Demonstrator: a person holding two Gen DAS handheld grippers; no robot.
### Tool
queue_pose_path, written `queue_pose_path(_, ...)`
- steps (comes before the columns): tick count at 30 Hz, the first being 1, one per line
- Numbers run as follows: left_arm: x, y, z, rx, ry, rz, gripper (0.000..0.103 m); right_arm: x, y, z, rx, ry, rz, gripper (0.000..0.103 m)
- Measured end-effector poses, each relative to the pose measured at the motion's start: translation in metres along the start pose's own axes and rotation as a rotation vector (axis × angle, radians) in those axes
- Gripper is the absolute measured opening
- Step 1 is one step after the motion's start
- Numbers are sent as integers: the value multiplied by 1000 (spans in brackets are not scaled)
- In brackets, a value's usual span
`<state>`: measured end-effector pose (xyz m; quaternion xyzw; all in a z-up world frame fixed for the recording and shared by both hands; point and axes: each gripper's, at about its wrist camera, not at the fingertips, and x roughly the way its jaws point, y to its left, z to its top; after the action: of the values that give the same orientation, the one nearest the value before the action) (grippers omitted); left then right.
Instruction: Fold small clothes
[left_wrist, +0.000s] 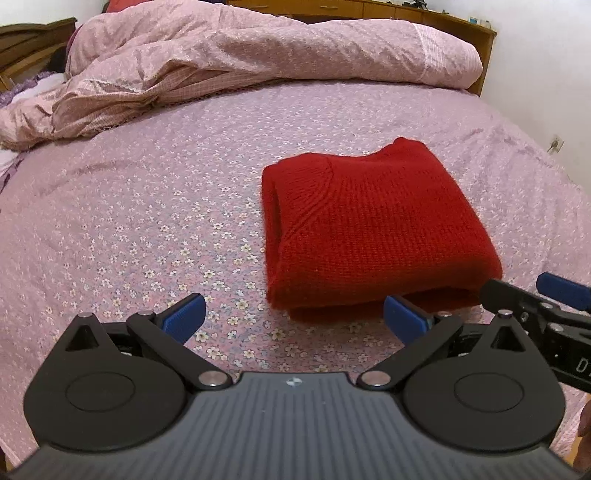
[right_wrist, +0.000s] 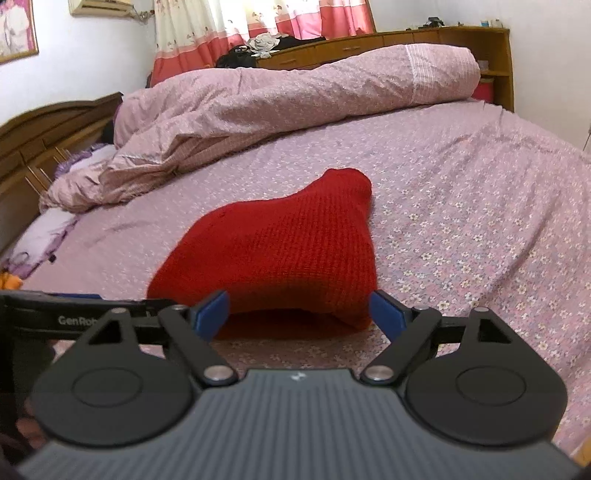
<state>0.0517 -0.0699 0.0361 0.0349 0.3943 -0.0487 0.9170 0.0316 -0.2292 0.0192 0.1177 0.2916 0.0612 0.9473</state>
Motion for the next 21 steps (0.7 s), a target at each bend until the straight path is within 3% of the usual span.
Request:
queue_pose_path(9, 16, -3, 0, -11, 12, 13, 103, 16, -4, -3, -10, 6, -93, 85)
queue_pose_path(21, 35, -8, -4, 7, 39, 41, 103, 35, -5, -10, 19, 61, -123, 85)
